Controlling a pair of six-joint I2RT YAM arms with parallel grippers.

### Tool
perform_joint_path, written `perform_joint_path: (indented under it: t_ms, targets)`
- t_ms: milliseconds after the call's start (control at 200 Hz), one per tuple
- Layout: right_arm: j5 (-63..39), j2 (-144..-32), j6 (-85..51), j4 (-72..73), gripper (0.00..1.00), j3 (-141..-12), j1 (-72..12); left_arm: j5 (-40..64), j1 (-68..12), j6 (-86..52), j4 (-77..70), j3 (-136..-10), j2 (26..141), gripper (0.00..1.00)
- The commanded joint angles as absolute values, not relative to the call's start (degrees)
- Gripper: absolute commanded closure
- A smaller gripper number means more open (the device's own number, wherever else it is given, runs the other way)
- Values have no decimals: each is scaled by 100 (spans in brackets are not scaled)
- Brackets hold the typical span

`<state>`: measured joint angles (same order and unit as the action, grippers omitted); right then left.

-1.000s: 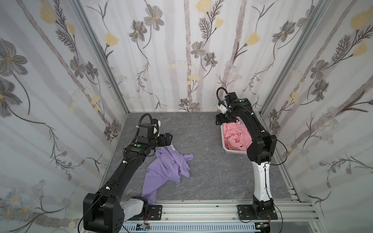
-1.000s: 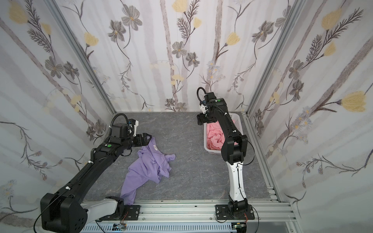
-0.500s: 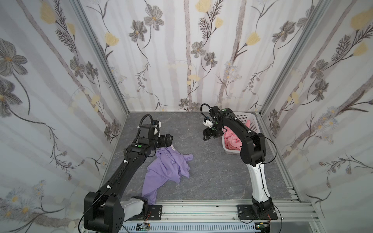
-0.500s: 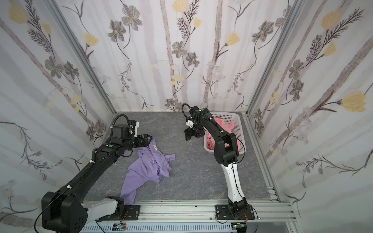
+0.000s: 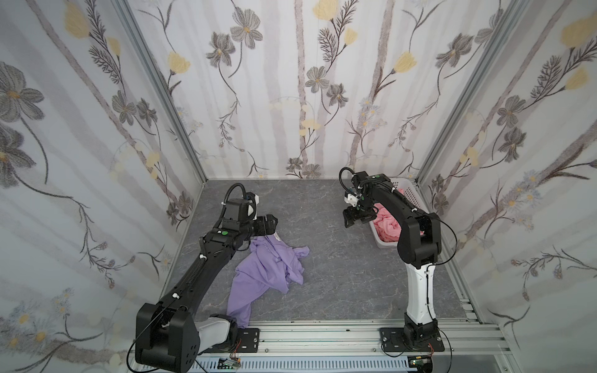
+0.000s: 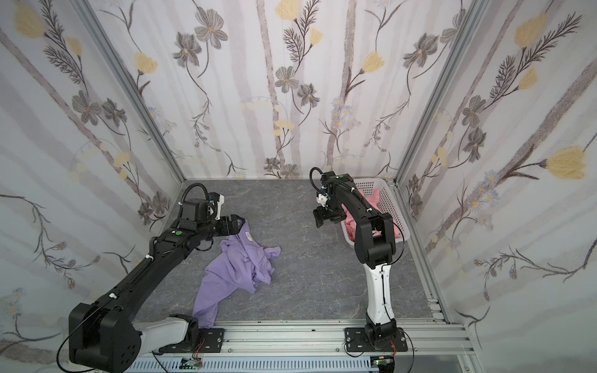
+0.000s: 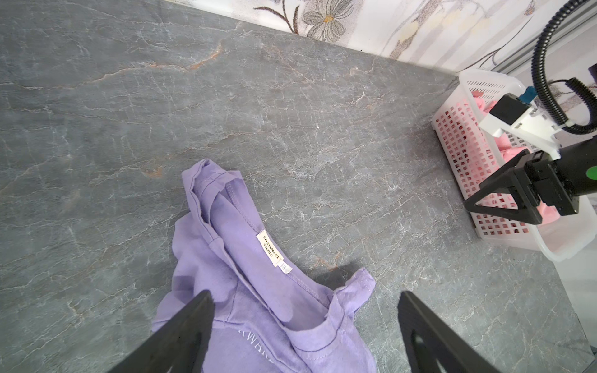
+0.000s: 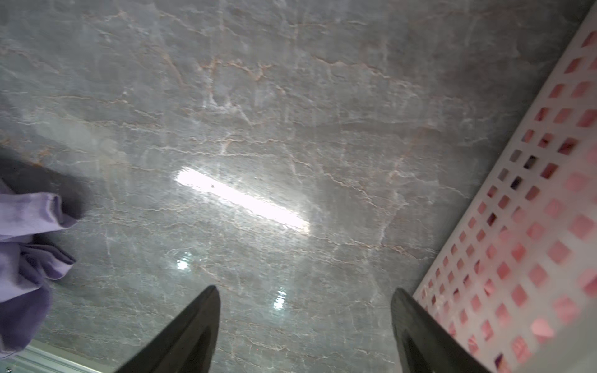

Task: Fold and stack t-shirts
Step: Move the bin to the corner of the board.

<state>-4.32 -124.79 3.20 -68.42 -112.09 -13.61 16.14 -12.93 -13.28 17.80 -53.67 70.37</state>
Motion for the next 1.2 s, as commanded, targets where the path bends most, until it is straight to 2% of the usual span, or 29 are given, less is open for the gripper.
perform_joint_path:
  t_ms: [0,240,380,585,1199]
  targets:
    - [43,-12494,523,-6935,18,-11205,-1121,1644,-1292,-1253,1706,-5403,7031,8]
    - [182,-12915,650,-6926,18,-11644,-656,1658,-1292,-1222,1765,-5441,7031,8]
    - [81,-13380,605,-6926,18,-12314,-615,1670,-1291,-1213,1806,-5440,7005,8]
    - [-854,-14186,285,-6943,17,-13731,-658,1630,-1301,-1222,1878,-5407,6907,8]
    - [-94,-15080,544,-6943,12,-15029,-487,1415,-1301,-1230,2224,-5333,6459,8]
